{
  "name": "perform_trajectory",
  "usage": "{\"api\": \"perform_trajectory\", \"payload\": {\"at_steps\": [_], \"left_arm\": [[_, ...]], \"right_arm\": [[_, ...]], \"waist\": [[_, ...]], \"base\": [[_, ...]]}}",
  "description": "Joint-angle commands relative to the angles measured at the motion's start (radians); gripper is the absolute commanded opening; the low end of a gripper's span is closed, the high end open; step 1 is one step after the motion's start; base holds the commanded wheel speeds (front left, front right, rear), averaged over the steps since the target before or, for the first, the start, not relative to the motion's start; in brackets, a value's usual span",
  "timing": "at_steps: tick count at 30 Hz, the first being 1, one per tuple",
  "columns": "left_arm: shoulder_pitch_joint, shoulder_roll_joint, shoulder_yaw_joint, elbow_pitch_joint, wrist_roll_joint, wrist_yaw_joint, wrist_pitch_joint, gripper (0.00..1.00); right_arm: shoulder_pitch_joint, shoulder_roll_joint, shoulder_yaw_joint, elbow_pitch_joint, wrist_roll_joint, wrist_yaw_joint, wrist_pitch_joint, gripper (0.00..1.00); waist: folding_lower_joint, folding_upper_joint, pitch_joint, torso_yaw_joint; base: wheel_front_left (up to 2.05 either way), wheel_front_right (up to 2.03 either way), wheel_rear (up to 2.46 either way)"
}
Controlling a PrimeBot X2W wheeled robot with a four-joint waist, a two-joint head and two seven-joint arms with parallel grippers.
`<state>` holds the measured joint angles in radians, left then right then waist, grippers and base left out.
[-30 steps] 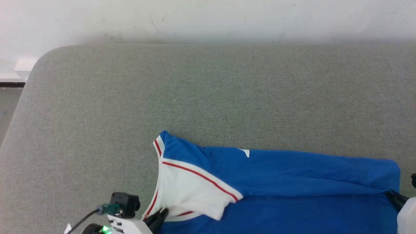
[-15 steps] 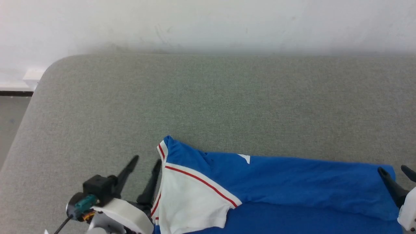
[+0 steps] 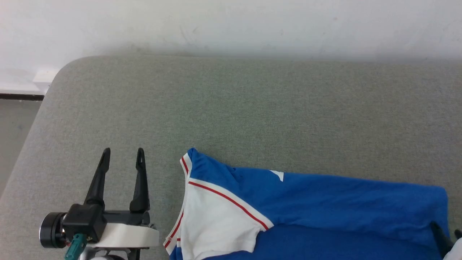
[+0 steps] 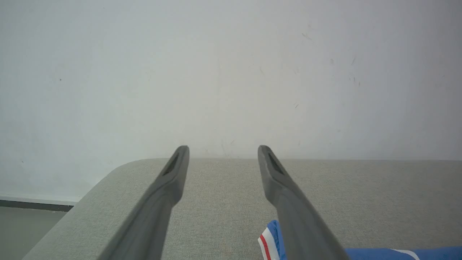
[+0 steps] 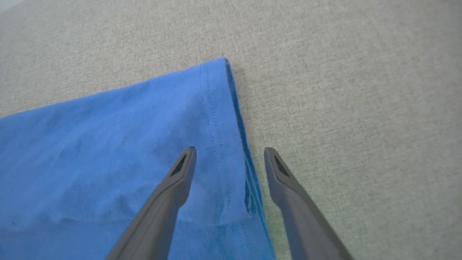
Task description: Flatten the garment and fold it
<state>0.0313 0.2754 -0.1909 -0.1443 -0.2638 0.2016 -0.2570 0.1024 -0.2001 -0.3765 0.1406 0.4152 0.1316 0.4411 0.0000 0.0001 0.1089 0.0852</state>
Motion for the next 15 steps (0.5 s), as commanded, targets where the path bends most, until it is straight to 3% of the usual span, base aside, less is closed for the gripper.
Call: {"api": "perform_trajectory", "payload": {"at_steps": [1,9,10,11,12,15], "left_arm": [[0.008,-0.021,0.014,-0.016,0.028,-0.010,-0.005,1.00],[0.033,-0.106,0.078,-0.036,0.122,-0.070,-0.005,1.00],[0.034,-0.114,0.085,-0.035,0.126,-0.080,-0.005,1.00],[0.034,-0.120,0.090,-0.032,0.131,-0.089,-0.005,1.00],[0.034,-0.125,0.095,-0.031,0.137,-0.098,-0.005,1.00],[0.035,-0.141,0.112,-0.027,0.150,-0.121,-0.005,1.00]], "right_arm": [[-0.007,0.013,-0.008,0.016,-0.008,-0.001,0.006,1.00],[-0.022,0.044,-0.014,0.143,0.016,-0.001,0.040,1.00],[-0.023,0.044,-0.004,0.159,0.022,-0.001,0.044,0.91],[-0.023,0.042,0.009,0.172,0.027,-0.001,0.049,0.24],[-0.024,0.042,0.025,0.181,0.035,-0.001,0.051,0.00],[-0.024,0.039,0.074,0.189,0.066,-0.001,0.049,0.00]], "waist": [[0.0000,-0.0001,0.007,0.006],[0.0000,-0.0001,0.035,0.032],[0.0000,-0.0001,0.039,0.034],[0.0000,-0.0001,0.042,0.036],[0.0000,-0.0001,0.044,0.037],[0.0000,-0.0001,0.045,0.036]], "base": [[0.00,0.00,0.00],[0.00,0.00,0.00],[0.00,0.00,0.00],[0.00,0.00,0.00],[0.00,0.00,0.00],[0.00,0.00,0.00]]}}
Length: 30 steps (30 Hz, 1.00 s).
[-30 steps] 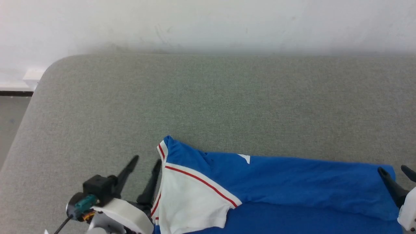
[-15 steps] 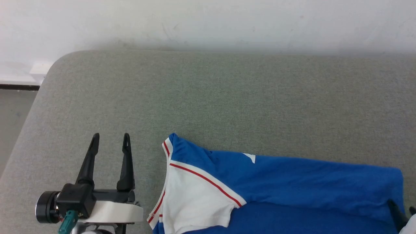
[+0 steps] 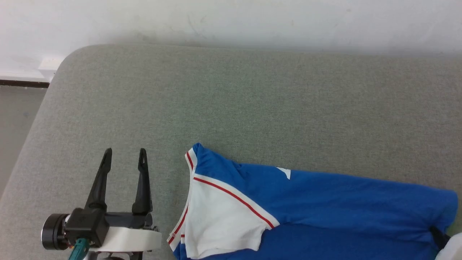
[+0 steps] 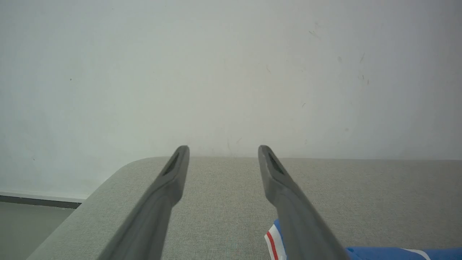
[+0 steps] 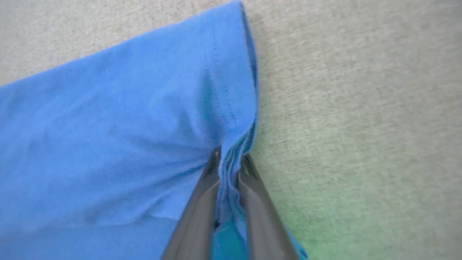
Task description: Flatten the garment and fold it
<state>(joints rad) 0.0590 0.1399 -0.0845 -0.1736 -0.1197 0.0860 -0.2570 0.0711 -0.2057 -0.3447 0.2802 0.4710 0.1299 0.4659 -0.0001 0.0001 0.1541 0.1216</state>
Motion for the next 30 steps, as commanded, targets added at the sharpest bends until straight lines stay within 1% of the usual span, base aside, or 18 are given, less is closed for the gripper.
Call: {"api": "perform_trajectory", "payload": {"at_steps": [1,5,11,15,18,23,27,30], "left_arm": [[0.008,-0.010,0.011,0.004,0.009,-0.011,-0.005,1.00],[0.014,-0.024,0.028,0.017,0.019,-0.036,-0.005,1.00],[0.023,-0.039,0.043,0.032,0.027,-0.072,-0.005,1.00],[0.034,-0.050,0.050,0.043,0.028,-0.094,-0.005,1.00],[0.045,-0.058,0.054,0.054,0.027,-0.106,-0.005,1.00],[0.064,-0.069,0.062,0.057,0.026,-0.122,-0.005,1.00],[0.081,-0.075,0.065,0.060,0.025,-0.132,-0.005,1.00],[0.089,-0.079,0.066,0.060,0.023,-0.139,-0.005,1.00]], "right_arm": [[0.005,0.042,0.050,0.047,0.023,0.001,0.018,0.00],[-0.006,-0.001,0.031,0.040,0.029,0.001,-0.017,0.00],[-0.045,-0.100,-0.087,0.083,-0.017,0.001,-0.052,0.00],[-0.063,-0.146,-0.139,0.096,-0.042,0.001,-0.042,0.00],[-0.058,-0.167,-0.141,0.071,-0.046,0.001,-0.019,0.00],[-0.012,-0.176,-0.079,-0.065,-0.008,0.001,0.072,0.00],[0.053,-0.163,-0.002,-0.241,0.024,0.001,0.184,0.00],[0.098,-0.158,0.059,-0.379,0.068,0.001,0.270,0.00]], "waist": [[0.0001,-0.0001,-0.002,-0.003],[0.0001,-0.0001,-0.022,-0.014],[0.0001,-0.0001,-0.058,-0.029],[0.0001,-0.0001,-0.084,-0.037],[0.0001,-0.0001,-0.106,-0.043],[0.0001,-0.0001,-0.143,-0.048],[0.0001,-0.0001,-0.162,-0.047],[0.0001,-0.0001,-0.168,-0.041]], "base": [[0.00,0.00,0.00],[0.00,0.00,0.00],[0.00,0.00,0.00],[0.00,0.00,0.00],[0.00,0.00,0.00],[0.00,0.00,0.00],[0.00,0.00,0.00],[0.00,0.00,0.00]]}}
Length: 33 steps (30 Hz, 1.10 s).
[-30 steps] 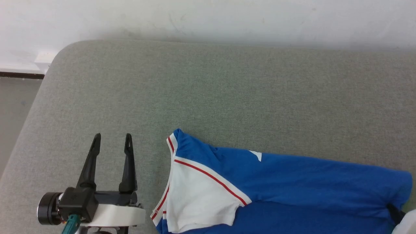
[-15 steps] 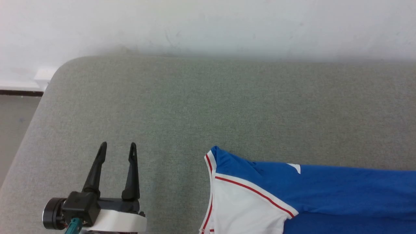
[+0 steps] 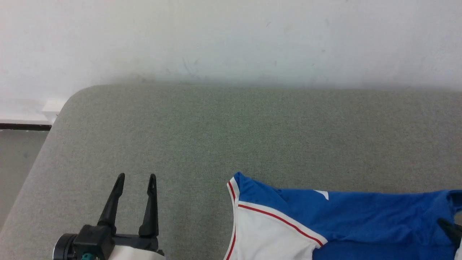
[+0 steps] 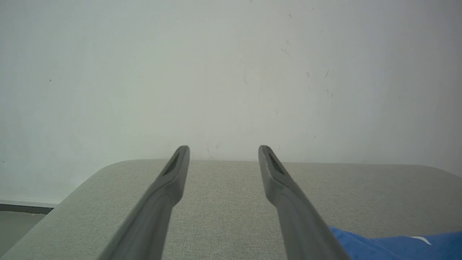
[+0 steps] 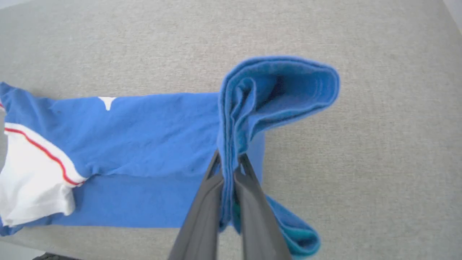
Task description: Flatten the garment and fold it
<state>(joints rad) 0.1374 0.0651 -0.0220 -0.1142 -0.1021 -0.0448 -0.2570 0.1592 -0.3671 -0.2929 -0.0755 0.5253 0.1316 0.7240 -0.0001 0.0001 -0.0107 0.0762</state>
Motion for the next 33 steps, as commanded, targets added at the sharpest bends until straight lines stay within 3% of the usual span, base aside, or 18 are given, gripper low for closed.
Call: {"api": "perform_trajectory", "payload": {"at_steps": [1,7,12,17,25,26,27,33], "left_arm": [[0.012,-0.005,0.003,-0.001,0.005,-0.010,-0.005,1.00],[0.017,-0.010,0.012,-0.001,-0.001,-0.016,-0.005,1.00],[0.002,-0.012,0.010,-0.004,0.000,-0.022,-0.005,1.00],[-0.022,-0.014,0.003,-0.003,0.000,-0.023,-0.005,1.00],[-0.051,-0.015,-0.016,0.008,-0.009,-0.018,-0.005,1.00],[-0.053,-0.015,-0.016,0.010,-0.010,-0.018,-0.005,1.00],[-0.055,-0.015,-0.017,0.012,-0.011,-0.019,-0.005,1.00],[-0.059,-0.015,-0.011,0.016,-0.014,-0.016,-0.005,1.00]], "right_arm": [[0.021,0.005,0.023,-0.063,0.028,-0.001,0.035,0.00],[0.011,0.078,0.132,-0.238,0.101,-0.001,0.138,0.00],[-0.058,0.179,0.265,-0.273,0.140,-0.001,0.179,0.00],[-0.133,0.267,0.366,-0.207,0.141,-0.001,0.165,0.00],[-0.205,0.305,0.482,0.013,0.087,-0.001,0.063,0.00],[-0.213,0.306,0.492,0.043,0.075,-0.001,0.046,0.04],[-0.222,0.307,0.506,0.070,0.062,-0.001,0.028,1.00],[-0.263,0.312,0.587,0.154,0.106,-0.001,-0.056,1.00]], "waist": [[0.0001,-0.0001,-0.004,0.008],[0.0001,-0.0001,-0.002,0.035],[0.0001,-0.0001,0.015,0.066],[0.0001,-0.0001,0.036,0.105],[0.0001,-0.0001,0.069,0.167],[0.0001,-0.0001,0.072,0.172],[0.0001,-0.0001,0.074,0.175],[0.0001,-0.0001,0.078,0.173]], "base": [[0.00,0.00,0.00],[0.00,0.00,0.00],[0.00,0.00,0.00],[0.00,0.00,0.00],[0.00,0.00,0.00],[0.00,0.00,0.00],[0.00,0.00,0.00],[0.00,0.00,0.00]]}}
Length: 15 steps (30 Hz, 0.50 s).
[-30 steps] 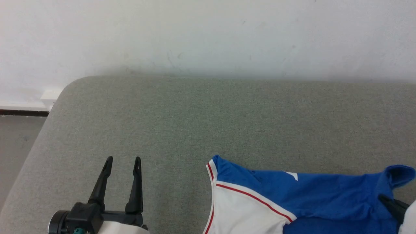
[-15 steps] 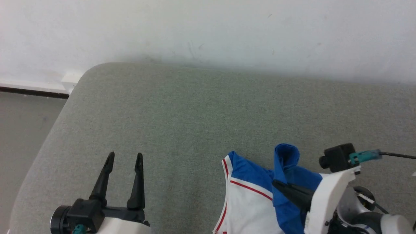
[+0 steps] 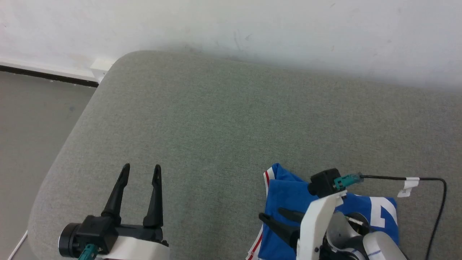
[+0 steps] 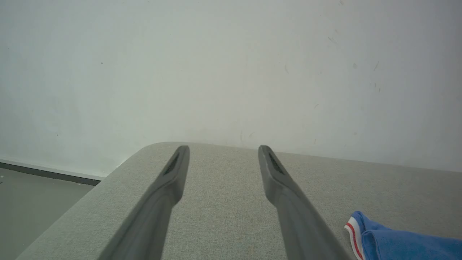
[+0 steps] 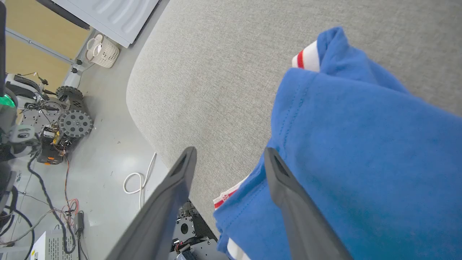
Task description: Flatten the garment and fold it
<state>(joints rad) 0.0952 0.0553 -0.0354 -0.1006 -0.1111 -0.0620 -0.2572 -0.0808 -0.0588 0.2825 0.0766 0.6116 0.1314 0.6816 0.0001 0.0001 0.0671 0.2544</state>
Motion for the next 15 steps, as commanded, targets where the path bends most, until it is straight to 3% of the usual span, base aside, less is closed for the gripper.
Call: {"api": "perform_trajectory", "payload": {"at_steps": [1,4,6,12,15], "left_arm": [[-0.016,-0.005,0.004,0.003,-0.004,0.001,-0.005,1.00],[-0.016,-0.005,0.006,0.007,0.000,-0.001,-0.005,1.00],[-0.017,-0.005,0.008,0.008,0.001,-0.003,-0.005,1.00],[-0.025,-0.005,0.012,0.010,-0.001,-0.012,-0.005,1.00],[-0.024,-0.005,0.020,0.021,-0.026,-0.001,-0.005,1.00]], "right_arm": [[-0.031,0.003,0.016,0.006,0.029,-0.001,-0.026,1.00],[-0.053,-0.018,0.004,0.018,0.015,-0.001,-0.061,1.00],[-0.087,-0.065,-0.002,0.024,-0.037,-0.001,-0.126,1.00],[-0.177,-0.233,-0.021,0.018,-0.197,-0.001,-0.421,1.00],[-0.190,-0.305,-0.080,0.019,-0.292,-0.001,-0.566,1.00]], "waist": [[-0.0001,-0.0001,-0.001,-0.012],[-0.0001,-0.0001,-0.006,-0.028],[-0.0001,-0.0001,-0.011,-0.045],[-0.0001,-0.0001,-0.022,-0.106],[-0.0001,-0.0001,-0.022,-0.140]], "base": [[0.00,0.00,0.00],[0.00,0.00,0.00],[0.00,0.00,0.00],[0.00,0.00,0.00],[0.00,0.00,0.00]]}}
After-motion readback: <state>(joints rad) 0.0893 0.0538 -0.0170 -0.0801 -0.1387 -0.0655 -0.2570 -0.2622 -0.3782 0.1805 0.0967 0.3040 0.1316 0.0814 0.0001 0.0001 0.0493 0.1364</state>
